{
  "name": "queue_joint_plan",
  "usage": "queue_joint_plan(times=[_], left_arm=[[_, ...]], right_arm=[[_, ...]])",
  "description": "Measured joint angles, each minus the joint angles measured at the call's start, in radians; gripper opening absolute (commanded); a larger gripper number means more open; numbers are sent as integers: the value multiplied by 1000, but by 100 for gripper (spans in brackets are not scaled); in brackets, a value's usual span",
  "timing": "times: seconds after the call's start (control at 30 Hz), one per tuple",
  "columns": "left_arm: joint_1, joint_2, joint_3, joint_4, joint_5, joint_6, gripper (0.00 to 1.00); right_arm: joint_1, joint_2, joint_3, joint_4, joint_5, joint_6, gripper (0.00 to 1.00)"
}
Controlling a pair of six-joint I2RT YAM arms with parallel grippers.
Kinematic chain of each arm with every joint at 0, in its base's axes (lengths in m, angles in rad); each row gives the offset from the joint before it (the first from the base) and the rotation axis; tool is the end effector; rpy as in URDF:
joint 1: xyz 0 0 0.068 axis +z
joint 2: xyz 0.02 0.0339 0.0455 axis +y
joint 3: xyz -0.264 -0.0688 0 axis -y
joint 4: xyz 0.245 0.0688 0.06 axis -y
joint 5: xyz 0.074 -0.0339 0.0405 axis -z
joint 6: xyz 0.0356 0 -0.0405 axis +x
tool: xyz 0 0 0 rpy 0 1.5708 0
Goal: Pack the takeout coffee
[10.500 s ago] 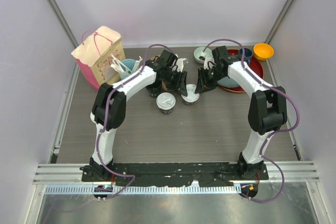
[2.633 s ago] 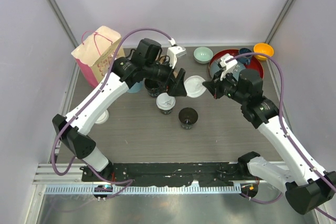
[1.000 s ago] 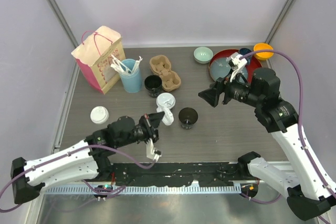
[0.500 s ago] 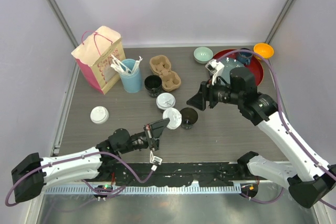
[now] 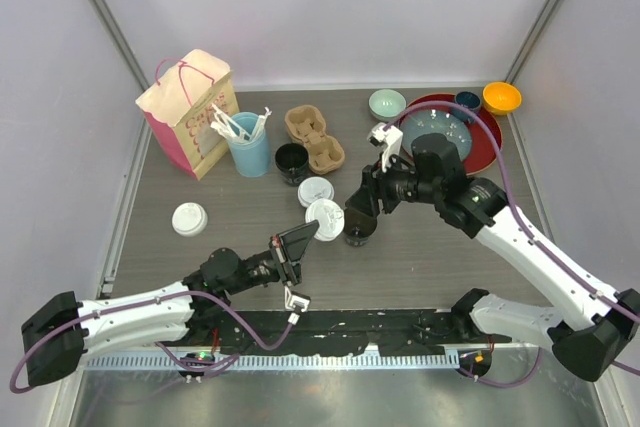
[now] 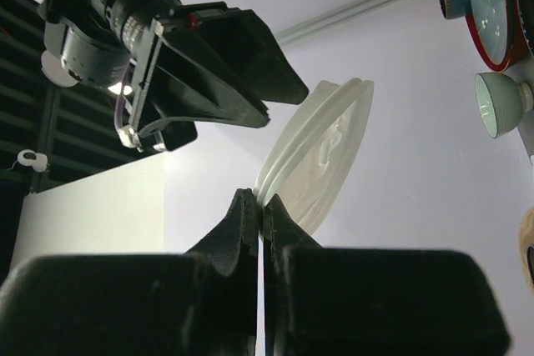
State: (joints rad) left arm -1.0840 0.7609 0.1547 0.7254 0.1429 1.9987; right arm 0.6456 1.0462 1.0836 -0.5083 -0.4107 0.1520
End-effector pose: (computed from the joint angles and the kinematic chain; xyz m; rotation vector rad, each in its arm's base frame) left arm 0.0764 -0.1551 0.2183 1.4832 -0.0758 0.6416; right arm 0.1715 0.1470 0.3627 -0.7758 1.9779 0.9062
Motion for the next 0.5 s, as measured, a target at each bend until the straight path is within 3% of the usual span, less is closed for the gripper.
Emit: queue_joint_plan(times=[0.2,0.37,0.5], left_arm=[[-2,0,0,8,-12,0,0],[-3,24,2,18,-47,0,0],[-3,63,12,18,-82,0,0]], right_arm=[[1,77,18,-23,26,101,47],[29,8,-22,2,107,319,48],[80,-10,-26,19,153,403,48]])
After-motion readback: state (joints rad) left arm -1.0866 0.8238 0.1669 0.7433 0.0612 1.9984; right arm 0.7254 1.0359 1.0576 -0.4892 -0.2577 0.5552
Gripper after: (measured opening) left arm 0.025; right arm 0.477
